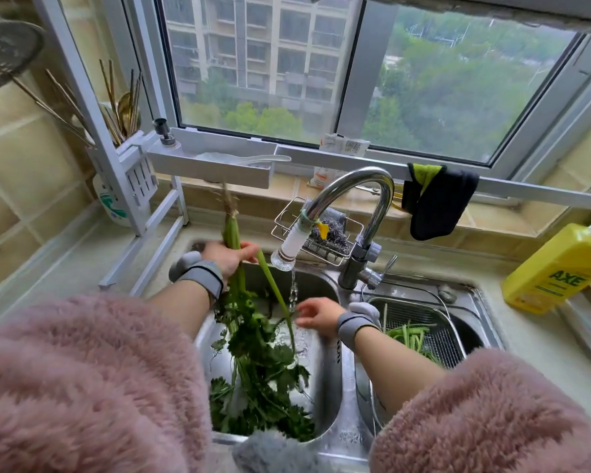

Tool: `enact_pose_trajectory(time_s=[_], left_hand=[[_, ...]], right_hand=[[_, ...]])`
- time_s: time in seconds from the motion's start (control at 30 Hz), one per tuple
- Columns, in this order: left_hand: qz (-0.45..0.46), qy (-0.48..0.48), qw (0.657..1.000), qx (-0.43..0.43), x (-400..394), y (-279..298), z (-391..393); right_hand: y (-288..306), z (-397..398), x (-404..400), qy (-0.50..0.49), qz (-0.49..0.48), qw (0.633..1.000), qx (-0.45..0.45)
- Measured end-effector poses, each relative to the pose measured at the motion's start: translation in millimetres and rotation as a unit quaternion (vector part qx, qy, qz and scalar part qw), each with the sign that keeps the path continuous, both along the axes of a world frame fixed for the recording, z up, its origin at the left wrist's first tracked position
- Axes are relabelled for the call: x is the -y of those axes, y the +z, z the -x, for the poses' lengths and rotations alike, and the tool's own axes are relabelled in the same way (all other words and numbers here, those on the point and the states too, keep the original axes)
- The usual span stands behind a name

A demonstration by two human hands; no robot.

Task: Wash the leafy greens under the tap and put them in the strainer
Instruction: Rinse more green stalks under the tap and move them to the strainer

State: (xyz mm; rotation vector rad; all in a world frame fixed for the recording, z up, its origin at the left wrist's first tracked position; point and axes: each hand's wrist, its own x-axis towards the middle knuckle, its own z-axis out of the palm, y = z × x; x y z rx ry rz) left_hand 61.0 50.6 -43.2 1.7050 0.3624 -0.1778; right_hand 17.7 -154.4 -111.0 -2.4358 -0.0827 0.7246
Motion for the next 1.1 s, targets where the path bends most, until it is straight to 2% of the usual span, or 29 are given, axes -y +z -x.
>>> enact_pose_trajectory(time_s=[0.1,0.2,0.3,0.43,0.73,0.87,1.1], left_hand=[[-0.046,-0.069,0.996,-0.041,8,-8,10],[-0.059,-0.105,0.99,-0.078,20,-15,17],[-0.043,-0.132,0.985,-0.102,25,-18,19],[-0.064,-0.114,0.987,-0.093,19,-21,19],[-0.101,-0.108,0.982,-0.115,4,-25,15],[-0.096,-0.108,0.981,-0.133,2,-29,15],[-0.076,-0.123,0.98,-0.137,9,-29,15]], right_hand=[[16,-10,-13,-0.062,-0.202,0.977,0.019],[21,-10,-22,-0.065,-0.289,0.955,0.001],[16,-9,-24,-0.085,-0.283,0.955,0.025],[19,-13,-24,-0.152,-0.271,0.95,0.038],[30,-26,-34,-0.156,-0.311,0.937,0.033],[33,-24,-33,-0.151,-0.292,0.944,0.023],[34,-23,-30,-0.169,-0.336,0.925,0.048]])
